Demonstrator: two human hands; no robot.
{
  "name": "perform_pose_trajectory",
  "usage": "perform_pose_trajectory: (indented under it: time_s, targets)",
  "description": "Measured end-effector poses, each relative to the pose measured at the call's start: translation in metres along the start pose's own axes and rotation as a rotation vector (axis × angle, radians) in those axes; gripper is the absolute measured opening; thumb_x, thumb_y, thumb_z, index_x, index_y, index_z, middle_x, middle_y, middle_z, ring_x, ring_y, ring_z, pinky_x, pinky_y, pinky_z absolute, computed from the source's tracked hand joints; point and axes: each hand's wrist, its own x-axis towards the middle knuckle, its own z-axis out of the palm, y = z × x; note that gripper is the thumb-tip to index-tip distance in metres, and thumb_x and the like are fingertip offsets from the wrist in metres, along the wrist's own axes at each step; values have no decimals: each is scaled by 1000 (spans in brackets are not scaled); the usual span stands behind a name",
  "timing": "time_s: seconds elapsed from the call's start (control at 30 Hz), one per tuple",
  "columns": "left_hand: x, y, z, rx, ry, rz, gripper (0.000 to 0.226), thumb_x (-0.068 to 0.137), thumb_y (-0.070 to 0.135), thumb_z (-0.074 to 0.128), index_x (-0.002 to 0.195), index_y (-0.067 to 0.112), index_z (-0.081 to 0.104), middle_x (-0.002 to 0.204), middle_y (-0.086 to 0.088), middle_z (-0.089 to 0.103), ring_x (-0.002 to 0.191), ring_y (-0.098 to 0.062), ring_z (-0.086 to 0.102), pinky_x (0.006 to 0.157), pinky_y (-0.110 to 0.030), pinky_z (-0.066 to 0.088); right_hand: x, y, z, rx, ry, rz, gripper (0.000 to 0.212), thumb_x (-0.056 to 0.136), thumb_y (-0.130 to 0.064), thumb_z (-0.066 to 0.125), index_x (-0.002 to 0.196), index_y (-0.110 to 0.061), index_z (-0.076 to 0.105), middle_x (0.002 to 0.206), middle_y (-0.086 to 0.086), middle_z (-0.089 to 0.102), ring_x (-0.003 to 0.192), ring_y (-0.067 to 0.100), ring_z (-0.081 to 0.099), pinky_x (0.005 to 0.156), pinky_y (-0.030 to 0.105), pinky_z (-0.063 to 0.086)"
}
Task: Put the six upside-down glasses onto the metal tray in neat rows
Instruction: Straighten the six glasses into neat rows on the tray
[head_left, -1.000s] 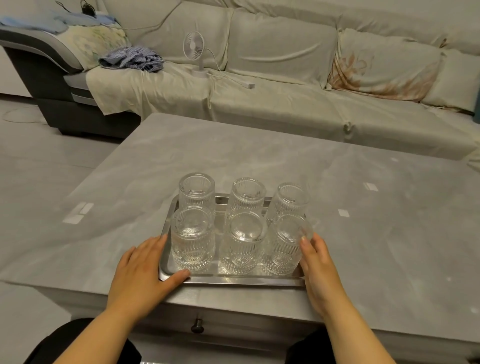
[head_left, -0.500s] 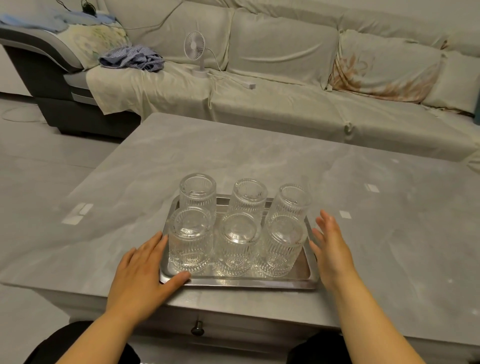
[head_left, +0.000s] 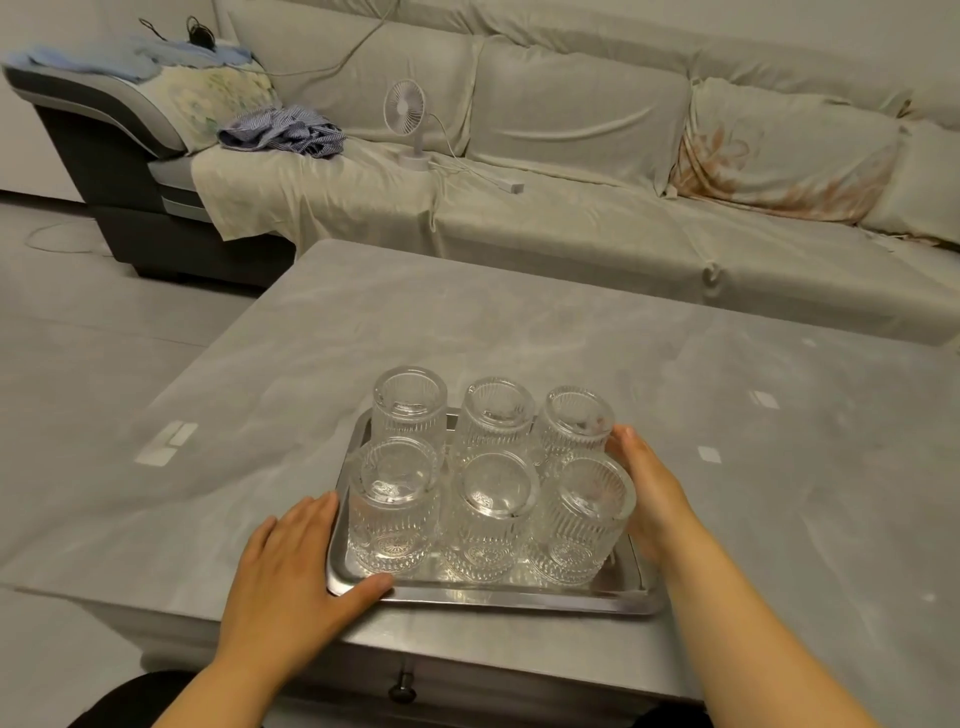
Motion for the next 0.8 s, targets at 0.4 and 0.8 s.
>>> perform_pose_trajectory:
  time_s: [0.4,0.8]
  targets:
    - [-1,0,0,-21,-6,-1,133,34,95,-9,136,18,28,144,-3,39,136,-20,30,113,-38,15,-1,0,2,32,10,6,39,94,-34,24,114,-16,53,112,3,55,99,17,54,79,30,45]
    - [-13,-3,-3,-42,26,25,69,84,58,39,138,19,23,146,-3,36,137,-18,26,115,-38,12,-52,50,-59,-839,413,-141,35,87,-3,36,119,-5,50,133,17,49,124,31,39,105,38,29]
